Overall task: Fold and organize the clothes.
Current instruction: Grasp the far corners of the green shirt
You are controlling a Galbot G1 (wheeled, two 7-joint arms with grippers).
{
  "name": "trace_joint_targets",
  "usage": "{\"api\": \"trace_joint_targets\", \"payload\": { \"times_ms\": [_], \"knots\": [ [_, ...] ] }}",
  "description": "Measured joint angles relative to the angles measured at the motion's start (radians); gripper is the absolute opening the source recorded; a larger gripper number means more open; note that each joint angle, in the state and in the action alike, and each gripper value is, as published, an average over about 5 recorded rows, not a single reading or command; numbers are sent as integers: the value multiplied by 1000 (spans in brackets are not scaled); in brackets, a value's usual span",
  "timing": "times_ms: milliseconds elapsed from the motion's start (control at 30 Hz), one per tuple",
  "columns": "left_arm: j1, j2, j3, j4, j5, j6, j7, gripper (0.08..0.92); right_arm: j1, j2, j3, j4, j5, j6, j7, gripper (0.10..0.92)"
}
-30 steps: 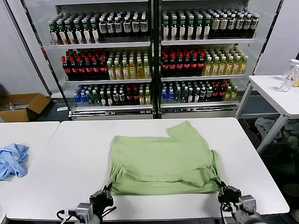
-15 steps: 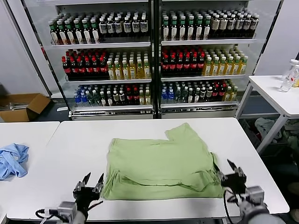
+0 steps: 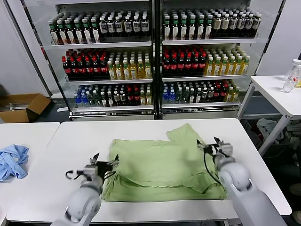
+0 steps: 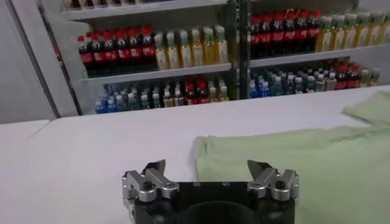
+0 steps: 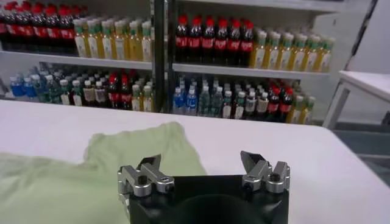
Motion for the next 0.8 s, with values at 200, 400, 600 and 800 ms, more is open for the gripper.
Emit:
{"api": "trace_joint_targets", "payload": {
  "times_ms": [200,400,600,800],
  "knots": [
    [-168,-19,65,184,-8,9,-15,823,160,64,-77,-209,3,-8,-11,823],
    [-278,-37,99,332,-15,18,-23,822,267,125,-117,-376,7,-8,-27,808],
    [-334,-37,125,414,-35,19,-17,715,320,164,-146,-485,14,-3,-46,679],
    [-356,-31,143,446,-72,20,4,542,341,175,-164,-527,21,-4,-60,488]
  ]
}}
